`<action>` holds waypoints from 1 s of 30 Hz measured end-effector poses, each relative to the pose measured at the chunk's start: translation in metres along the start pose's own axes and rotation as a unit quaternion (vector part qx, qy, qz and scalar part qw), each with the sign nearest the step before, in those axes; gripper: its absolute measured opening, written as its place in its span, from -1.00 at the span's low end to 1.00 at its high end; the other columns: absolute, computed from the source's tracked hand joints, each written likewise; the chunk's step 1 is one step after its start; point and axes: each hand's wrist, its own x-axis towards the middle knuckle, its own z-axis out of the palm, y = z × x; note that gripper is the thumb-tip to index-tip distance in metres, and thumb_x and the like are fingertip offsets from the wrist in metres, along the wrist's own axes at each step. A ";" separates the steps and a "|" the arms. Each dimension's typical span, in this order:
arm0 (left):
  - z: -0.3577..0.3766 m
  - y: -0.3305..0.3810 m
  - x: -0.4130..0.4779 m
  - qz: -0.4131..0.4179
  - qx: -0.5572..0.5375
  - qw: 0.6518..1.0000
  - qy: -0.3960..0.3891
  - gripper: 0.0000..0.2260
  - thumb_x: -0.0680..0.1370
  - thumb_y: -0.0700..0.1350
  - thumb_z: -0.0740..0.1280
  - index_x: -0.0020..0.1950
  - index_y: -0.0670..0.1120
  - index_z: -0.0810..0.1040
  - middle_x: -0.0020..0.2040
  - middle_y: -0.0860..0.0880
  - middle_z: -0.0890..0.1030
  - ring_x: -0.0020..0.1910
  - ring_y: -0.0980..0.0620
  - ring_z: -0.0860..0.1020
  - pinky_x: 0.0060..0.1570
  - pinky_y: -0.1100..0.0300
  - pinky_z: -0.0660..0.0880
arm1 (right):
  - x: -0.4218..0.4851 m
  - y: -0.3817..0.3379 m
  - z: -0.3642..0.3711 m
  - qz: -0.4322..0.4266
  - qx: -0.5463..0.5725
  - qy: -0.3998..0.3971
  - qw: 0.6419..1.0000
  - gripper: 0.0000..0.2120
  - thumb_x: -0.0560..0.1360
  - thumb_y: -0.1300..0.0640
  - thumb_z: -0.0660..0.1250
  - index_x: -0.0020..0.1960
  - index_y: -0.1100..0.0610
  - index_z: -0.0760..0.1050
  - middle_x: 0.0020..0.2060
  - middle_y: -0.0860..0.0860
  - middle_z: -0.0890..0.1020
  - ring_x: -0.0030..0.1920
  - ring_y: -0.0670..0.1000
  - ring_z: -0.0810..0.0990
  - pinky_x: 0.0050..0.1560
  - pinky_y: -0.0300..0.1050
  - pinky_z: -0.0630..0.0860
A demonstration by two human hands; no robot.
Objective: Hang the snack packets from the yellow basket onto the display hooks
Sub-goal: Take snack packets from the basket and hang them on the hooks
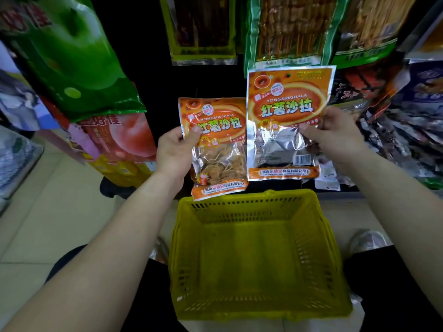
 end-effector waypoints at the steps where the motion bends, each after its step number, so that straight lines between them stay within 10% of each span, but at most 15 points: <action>1: 0.000 -0.001 0.000 0.003 0.000 1.000 0.003 -0.81 0.65 -0.10 0.32 0.12 -0.17 0.65 -0.04 0.01 0.71 -0.14 0.18 0.68 -0.21 0.34 0.56 | 0.000 0.001 -0.002 0.001 -0.005 0.007 1.000 -0.83 0.50 0.24 0.45 0.06 0.13 0.53 -0.11 -0.03 0.71 -0.11 -0.04 0.67 0.01 0.08 0.60; 15: 0.052 -0.005 -0.027 0.057 0.021 0.992 -0.113 -0.83 0.67 -0.13 0.24 0.06 0.06 0.61 -0.15 0.16 0.71 -0.16 0.22 0.65 -0.17 0.38 0.51 | -0.050 -0.006 0.079 -0.175 -0.223 -0.022 0.959 -0.76 0.49 -0.09 0.27 0.10 -0.04 0.56 -0.32 -0.18 0.60 -0.21 0.02 0.61 -0.22 -0.08 0.47; 24: 0.058 -0.003 -0.027 0.030 -0.019 0.982 -0.184 -0.76 0.67 0.01 0.24 0.23 -0.05 0.60 0.10 0.02 0.71 0.13 0.08 0.65 0.12 0.20 0.57 | -0.044 0.006 0.083 -0.130 -0.194 -0.132 0.963 -0.46 0.47 -0.30 0.11 0.41 -0.20 0.41 0.08 -0.13 0.47 0.16 -0.09 0.47 0.12 -0.15 0.39; 30: 0.057 -0.002 -0.020 0.004 -0.014 0.992 -0.122 -0.88 0.63 -0.12 0.31 0.07 -0.02 0.65 -0.08 0.03 0.74 -0.07 0.08 0.69 -0.04 0.22 0.60 | -0.039 0.006 0.080 -0.107 -0.220 -0.194 0.950 -0.51 0.51 -0.18 0.07 0.44 -0.26 0.35 0.12 -0.17 0.40 0.26 -0.08 0.43 0.31 0.01 0.38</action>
